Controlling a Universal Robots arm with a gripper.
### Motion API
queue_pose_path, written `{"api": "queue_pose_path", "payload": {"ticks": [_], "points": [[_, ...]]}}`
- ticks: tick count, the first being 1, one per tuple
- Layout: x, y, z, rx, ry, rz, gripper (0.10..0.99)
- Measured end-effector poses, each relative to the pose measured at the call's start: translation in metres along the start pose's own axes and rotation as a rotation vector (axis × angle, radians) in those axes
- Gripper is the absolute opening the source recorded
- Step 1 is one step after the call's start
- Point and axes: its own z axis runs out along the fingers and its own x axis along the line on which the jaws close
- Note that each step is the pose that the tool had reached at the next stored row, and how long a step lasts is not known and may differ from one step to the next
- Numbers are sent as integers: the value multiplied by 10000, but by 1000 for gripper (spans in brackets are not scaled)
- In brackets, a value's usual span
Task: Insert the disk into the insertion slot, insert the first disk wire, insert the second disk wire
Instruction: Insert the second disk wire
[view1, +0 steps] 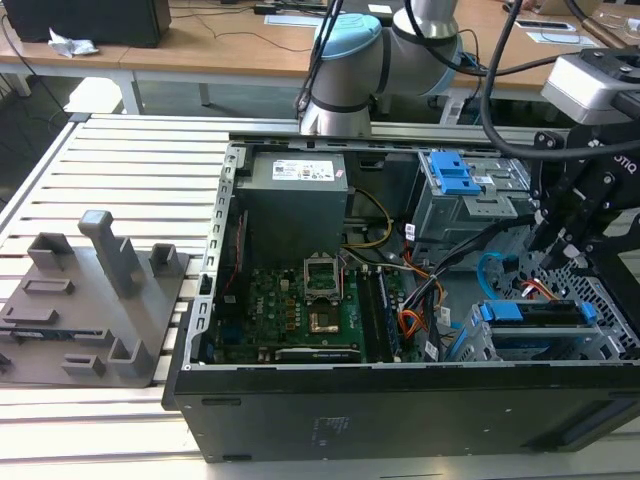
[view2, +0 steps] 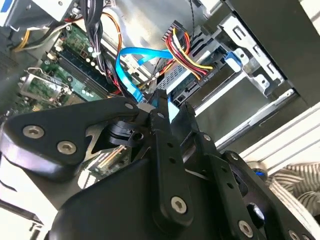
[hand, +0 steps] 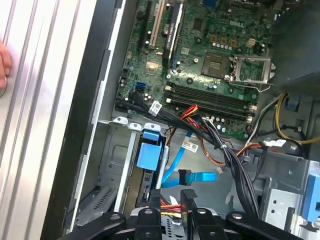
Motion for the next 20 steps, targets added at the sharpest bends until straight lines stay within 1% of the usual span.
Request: {"api": "queue_pose_path", "payload": {"ticks": [2,3,5,6,7,9,13,14,15,16,18,20], "points": [[-23,24,6,1,2,-32,302],[-50,64,13,5,11,-33,302],[-77,131,32,11,21,-33,302],[-90,158,47,8,41,-31,302],[-106,171,66,1,68,-28,302],[-130,168,96,-4,94,-12,302],[-152,161,154,-7,81,247,302],[-154,160,172,-9,75,353,302],[-155,161,206,-13,64,596,302],[-156,161,224,-14,56,737,302],[-156,163,232,-16,53,855,302],[-156,163,234,-16,51,857,302]]}}
